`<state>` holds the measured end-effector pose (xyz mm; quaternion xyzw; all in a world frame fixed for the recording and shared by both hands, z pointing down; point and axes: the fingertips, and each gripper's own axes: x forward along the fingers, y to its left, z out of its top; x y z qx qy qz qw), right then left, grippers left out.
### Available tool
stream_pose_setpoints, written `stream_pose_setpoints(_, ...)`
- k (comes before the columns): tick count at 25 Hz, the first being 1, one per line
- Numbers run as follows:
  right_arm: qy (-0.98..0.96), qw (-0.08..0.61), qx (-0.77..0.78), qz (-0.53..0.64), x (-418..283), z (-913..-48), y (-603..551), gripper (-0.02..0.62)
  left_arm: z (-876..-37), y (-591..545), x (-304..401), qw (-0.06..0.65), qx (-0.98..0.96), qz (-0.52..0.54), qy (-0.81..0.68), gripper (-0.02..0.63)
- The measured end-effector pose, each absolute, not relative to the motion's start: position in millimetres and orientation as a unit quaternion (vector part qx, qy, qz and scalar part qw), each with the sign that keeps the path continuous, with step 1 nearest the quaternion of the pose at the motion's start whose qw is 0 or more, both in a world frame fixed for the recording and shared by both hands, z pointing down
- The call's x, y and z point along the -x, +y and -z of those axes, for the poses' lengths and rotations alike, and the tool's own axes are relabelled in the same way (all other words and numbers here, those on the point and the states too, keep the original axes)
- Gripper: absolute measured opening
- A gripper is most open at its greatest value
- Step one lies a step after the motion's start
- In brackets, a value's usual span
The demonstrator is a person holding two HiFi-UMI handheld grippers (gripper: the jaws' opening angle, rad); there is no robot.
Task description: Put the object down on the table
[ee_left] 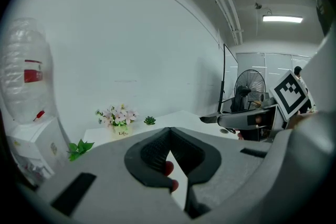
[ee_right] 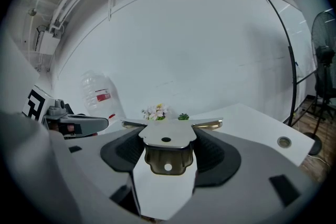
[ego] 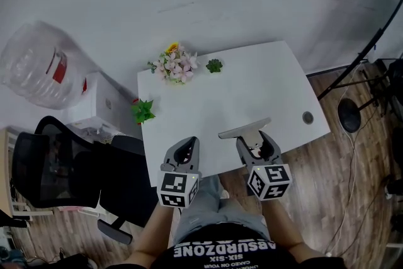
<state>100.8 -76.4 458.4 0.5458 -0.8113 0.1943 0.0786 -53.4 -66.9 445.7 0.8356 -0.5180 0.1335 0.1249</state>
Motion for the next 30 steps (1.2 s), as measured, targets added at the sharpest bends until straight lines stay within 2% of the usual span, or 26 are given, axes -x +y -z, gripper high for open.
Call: stream_pose_setpoints(30, -0.816, 0.113, -0.521, -0.226, -84, -497, -101, 0.285, -463, -89, 67, 0.143, -0.822, -0.15, -0.531, -0.003)
